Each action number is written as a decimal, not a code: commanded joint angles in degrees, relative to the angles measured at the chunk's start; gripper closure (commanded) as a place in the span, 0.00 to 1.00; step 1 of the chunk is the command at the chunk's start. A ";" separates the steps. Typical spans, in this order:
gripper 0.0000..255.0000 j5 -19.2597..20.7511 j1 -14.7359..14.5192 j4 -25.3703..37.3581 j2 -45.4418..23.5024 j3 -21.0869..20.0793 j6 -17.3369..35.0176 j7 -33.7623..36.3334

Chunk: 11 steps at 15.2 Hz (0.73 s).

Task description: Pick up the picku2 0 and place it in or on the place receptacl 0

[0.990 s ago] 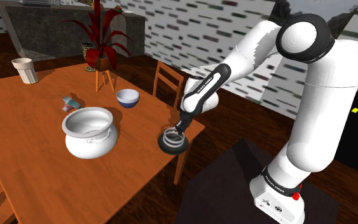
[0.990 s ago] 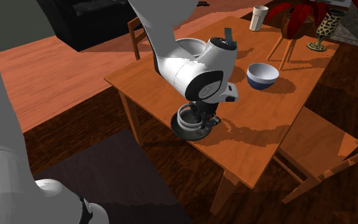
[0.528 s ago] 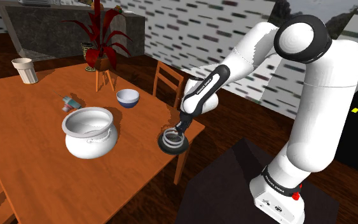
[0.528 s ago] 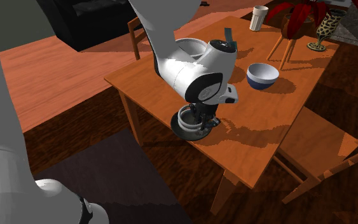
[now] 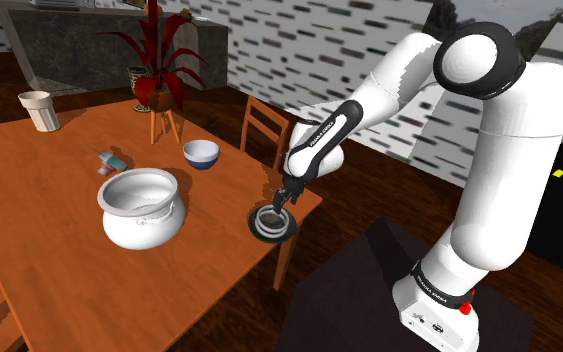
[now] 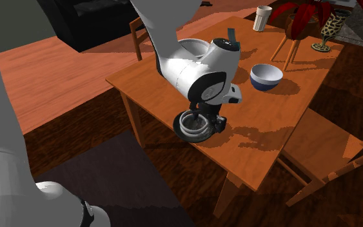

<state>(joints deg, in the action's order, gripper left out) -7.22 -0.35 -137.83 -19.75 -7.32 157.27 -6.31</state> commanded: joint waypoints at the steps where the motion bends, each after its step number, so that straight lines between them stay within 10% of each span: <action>1: 0.00 -0.15 0.40 -0.54 3.27 -0.07 -2.77 -0.21; 11: 0.00 -0.28 0.67 -0.76 6.75 -0.07 -6.03 -0.29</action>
